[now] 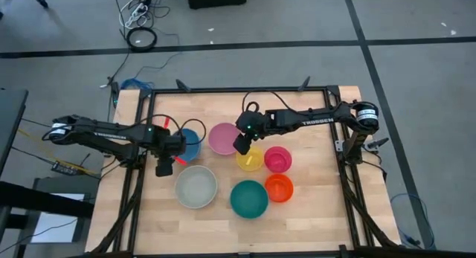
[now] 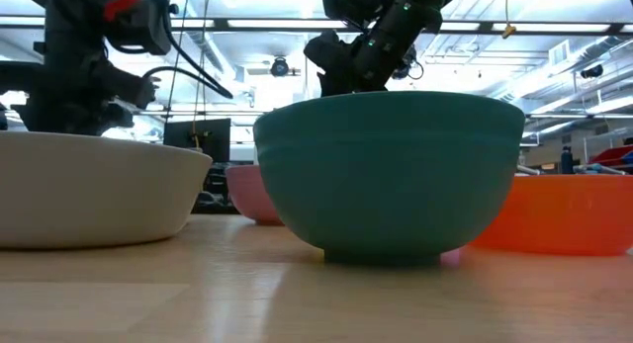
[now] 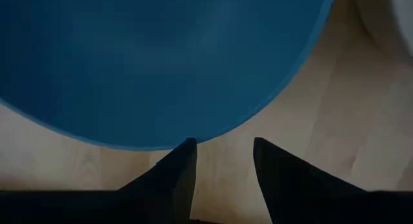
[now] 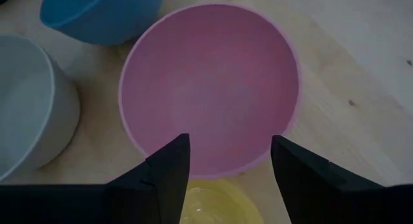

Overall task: Nest bowls inside each other
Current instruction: Stack the blue bowl on top of the gray bowl

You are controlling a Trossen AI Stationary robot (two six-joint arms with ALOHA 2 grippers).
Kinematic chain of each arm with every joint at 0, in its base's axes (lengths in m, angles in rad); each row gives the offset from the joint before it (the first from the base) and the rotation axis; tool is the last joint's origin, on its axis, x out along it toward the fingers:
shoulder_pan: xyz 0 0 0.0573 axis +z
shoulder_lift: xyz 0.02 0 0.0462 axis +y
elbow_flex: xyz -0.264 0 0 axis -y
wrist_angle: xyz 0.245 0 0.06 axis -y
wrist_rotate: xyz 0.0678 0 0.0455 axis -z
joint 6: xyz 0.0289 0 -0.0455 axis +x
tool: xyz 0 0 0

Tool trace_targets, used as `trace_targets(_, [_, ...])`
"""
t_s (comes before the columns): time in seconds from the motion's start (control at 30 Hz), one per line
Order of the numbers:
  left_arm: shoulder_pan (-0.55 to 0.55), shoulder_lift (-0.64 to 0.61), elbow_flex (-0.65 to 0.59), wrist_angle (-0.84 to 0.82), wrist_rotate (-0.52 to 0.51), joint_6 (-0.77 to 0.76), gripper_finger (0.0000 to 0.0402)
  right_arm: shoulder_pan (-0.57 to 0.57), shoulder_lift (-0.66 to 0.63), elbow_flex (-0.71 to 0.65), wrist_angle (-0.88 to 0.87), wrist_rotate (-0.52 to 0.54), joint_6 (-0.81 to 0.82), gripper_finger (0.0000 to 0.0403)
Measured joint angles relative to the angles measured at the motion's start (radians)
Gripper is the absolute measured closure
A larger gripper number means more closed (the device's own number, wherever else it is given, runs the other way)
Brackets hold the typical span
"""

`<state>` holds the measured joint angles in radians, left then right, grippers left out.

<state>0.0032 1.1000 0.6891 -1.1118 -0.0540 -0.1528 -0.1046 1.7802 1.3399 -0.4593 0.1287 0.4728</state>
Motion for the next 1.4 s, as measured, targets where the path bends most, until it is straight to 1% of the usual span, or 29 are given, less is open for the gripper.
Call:
trace_targets(0.3, [0.000, 0.000, 0.002, -0.001, 0.005, 0.001, 0.0239, 0.000, 0.000, 0.000, 0.002, 0.010, -0.001, 0.0201])
trace_targets(0.47, [0.000, 0.000, 0.057, -0.001, 0.006, -0.005, 0.0239, 0.000, 0.000, 0.000, 0.028, 0.032, -0.001, 0.0201])
trace_targets(0.57, [0.000, 0.000, 0.104, 0.001, -0.008, 0.008, 0.0239, -0.001, 0.000, 0.000, 0.103, 0.063, -0.004, 0.0200])
trace_targets(0.63, [0.000, 0.000, 0.131, 0.001, -0.021, 0.016, 0.0239, -0.008, 0.000, 0.000, 0.196, 0.065, -0.013, 0.0199])
trace_targets(0.73, [0.000, 0.000, 0.169, 0.005, -0.036, 0.017, 0.0239, -0.031, 0.000, 0.001, 0.361, 0.037, -0.062, 0.0198])
trace_targets(0.8, [0.000, -0.003, 0.206, 0.017, -0.038, 0.006, 0.0239, -0.053, 0.000, 0.027, 0.396, 0.015, -0.086, 0.0198])
trace_targets(0.9, [-0.002, -0.011, 0.278, 0.034, -0.038, -0.013, 0.0239, -0.079, 0.018, 0.120, 0.395, 0.009, -0.132, 0.0200])
trace_targets(0.97, [-0.011, -0.022, 0.336, 0.061, -0.039, -0.012, 0.0239, -0.095, 0.048, 0.197, 0.339, -0.012, -0.162, 0.0200])
trace_targets(1.03, [-0.024, -0.033, 0.402, 0.085, -0.039, -0.011, 0.0239, -0.104, 0.110, 0.298, 0.292, -0.042, -0.190, 0.0200])
trace_targets(1.17, [-0.043, -0.063, 0.520, 0.117, -0.044, -0.009, 0.0239, -0.103, 0.261, 0.517, 0.155, -0.066, -0.252, 0.0200])
trace_targets(1.23, [-0.058, -0.080, 0.572, 0.127, -0.079, -0.015, 0.0239, -0.103, 0.347, 0.611, 0.084, -0.095, -0.263, 0.0200])
trace_targets(1.3, [-0.072, -0.101, 0.615, 0.130, -0.142, -0.030, 0.0239, -0.103, 0.441, 0.701, 0.033, -0.119, -0.265, 0.0200])
trace_targets(1.4, [-0.091, -0.126, 0.656, 0.134, -0.208, -0.032, 0.0239, -0.106, 0.553, 0.827, -0.041, -0.130, -0.265, 0.0200])
